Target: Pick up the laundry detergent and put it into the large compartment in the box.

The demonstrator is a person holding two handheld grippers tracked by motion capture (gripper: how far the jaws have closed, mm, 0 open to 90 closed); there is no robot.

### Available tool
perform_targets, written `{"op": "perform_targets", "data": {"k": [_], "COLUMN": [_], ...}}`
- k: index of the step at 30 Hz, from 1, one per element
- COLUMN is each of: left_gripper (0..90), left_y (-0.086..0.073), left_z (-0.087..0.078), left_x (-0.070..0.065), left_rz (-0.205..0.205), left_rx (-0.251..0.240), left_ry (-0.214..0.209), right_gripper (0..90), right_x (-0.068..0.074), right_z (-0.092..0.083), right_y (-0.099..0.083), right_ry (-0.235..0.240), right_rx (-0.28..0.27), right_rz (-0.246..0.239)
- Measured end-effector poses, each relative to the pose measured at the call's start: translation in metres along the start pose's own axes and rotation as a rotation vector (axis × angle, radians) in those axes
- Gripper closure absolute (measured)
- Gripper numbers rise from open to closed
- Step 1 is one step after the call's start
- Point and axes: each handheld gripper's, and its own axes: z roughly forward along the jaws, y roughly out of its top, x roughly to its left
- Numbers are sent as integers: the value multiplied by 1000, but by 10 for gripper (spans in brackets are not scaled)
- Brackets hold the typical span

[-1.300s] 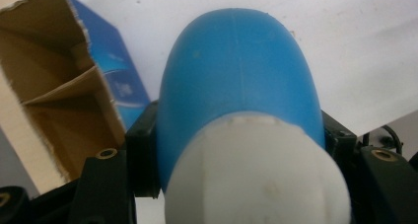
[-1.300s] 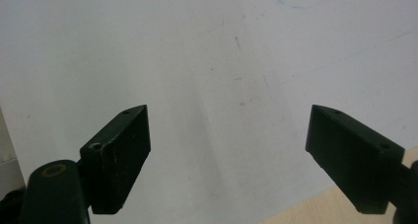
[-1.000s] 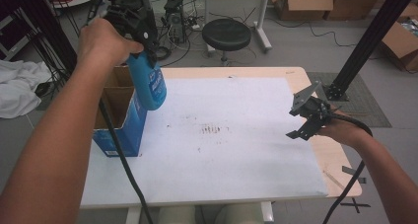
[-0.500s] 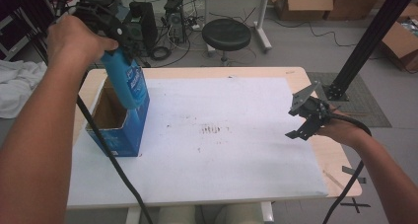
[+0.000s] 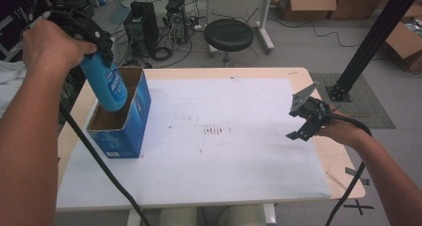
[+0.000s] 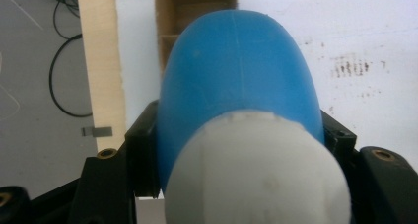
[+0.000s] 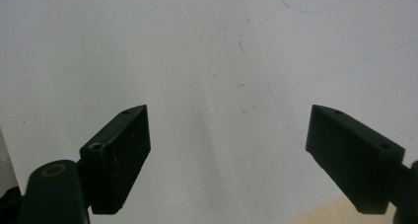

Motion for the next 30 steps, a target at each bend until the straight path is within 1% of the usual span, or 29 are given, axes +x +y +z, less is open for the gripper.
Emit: {"op": "perform_targets", "data": {"k": [1, 3, 8, 10, 11, 12, 13, 14, 19, 24, 25, 26, 27, 28, 30], "left_gripper": [381, 381, 380, 381, 381, 381, 380, 381, 380, 380, 380, 380, 381, 380, 380], "left_y": [0, -1, -2, -2, -2, -2, -2, -2, -4, -6, -6, -7, -7, -8, -10], "left_z": [0, 5, 16, 22, 22, 27, 27, 33, 51, 70, 70, 78, 78, 86, 94], "left_x": [0, 5, 11, 13, 13, 14, 14, 15, 18, 19, 19, 18, 18, 19, 19], "left_rz": [0, -9, -15, -12, -12, -14, -14, -12, -11, 5, 5, 12, 12, 14, 19], "left_rx": [0, -7, -13, -13, -13, -12, -12, -9, -13, -24, -24, -14, -14, -16, -16], "left_ry": [0, 4, 0, 2, 2, 3, 3, 6, 16, 26, 26, 33, 33, 29, 23], "right_gripper": [170, 170, 170, 169, 169, 169, 170, 170, 169, 170, 169, 169, 169, 169, 169], "right_x": [0, 0, 0, 0, 0, 0, 0, 0, -1, 0, -1, -1, -1, -1, 0], "right_z": [0, 1, 1, 2, 2, 2, 2, 2, 3, 4, 4, 4, 4, 4, 3], "right_y": [0, 1, 2, 2, 2, 2, 1, 1, 0, -3, -4, -4, -4, -5, -6], "right_ry": [0, 1, -2, -1, -1, -1, 0, 0, 0, 3, 3, 3, 3, 0, 1], "right_rx": [0, 3, -1, -4, -4, -1, 1, 1, 4, 10, 10, 7, 7, 8, 7], "right_rz": [0, -1, 1, 5, 5, 6, 7, 7, 11, 18, 16, 19, 19, 19, 20]}}
